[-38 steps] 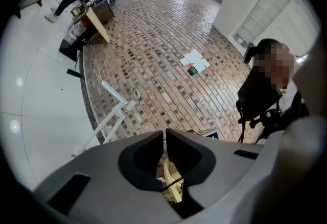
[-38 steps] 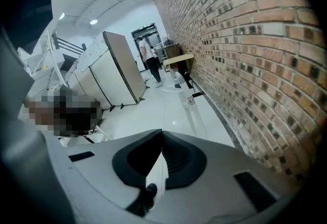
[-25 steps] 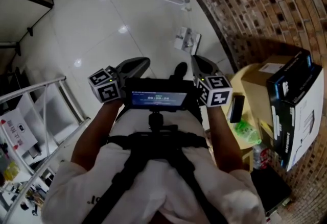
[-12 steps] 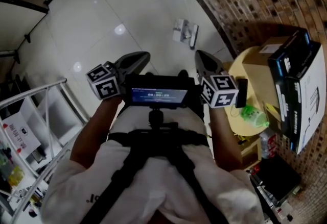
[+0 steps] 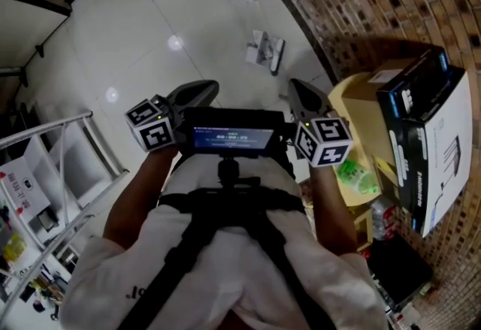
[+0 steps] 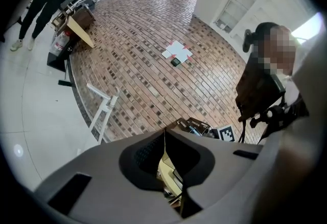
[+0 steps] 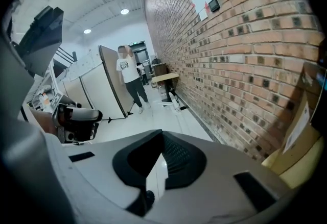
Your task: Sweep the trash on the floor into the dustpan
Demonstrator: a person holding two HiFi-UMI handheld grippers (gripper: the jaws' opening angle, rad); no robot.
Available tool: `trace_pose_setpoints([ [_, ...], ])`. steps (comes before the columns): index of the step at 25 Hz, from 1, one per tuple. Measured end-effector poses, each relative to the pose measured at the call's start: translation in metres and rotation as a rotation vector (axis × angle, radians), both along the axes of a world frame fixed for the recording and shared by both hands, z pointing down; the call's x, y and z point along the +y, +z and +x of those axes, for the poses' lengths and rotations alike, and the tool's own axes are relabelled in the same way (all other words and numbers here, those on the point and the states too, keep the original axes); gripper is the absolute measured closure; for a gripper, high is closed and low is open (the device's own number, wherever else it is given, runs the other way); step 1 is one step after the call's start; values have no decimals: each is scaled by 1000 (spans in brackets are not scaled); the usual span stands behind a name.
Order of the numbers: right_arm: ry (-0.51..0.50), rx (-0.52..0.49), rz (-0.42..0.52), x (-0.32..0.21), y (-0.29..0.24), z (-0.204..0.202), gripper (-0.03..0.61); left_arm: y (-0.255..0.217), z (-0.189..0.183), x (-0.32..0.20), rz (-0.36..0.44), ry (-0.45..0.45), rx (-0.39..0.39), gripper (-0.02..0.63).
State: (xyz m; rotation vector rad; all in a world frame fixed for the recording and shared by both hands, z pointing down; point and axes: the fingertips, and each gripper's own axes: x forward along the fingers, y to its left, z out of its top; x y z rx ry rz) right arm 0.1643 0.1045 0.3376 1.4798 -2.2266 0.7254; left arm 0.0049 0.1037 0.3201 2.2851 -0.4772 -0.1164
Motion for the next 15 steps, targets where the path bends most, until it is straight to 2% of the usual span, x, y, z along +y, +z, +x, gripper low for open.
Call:
trace_pose_setpoints([
  [15,-63,5,23,1,-12,35,578,-6,47,4,9,-5,-9,612],
])
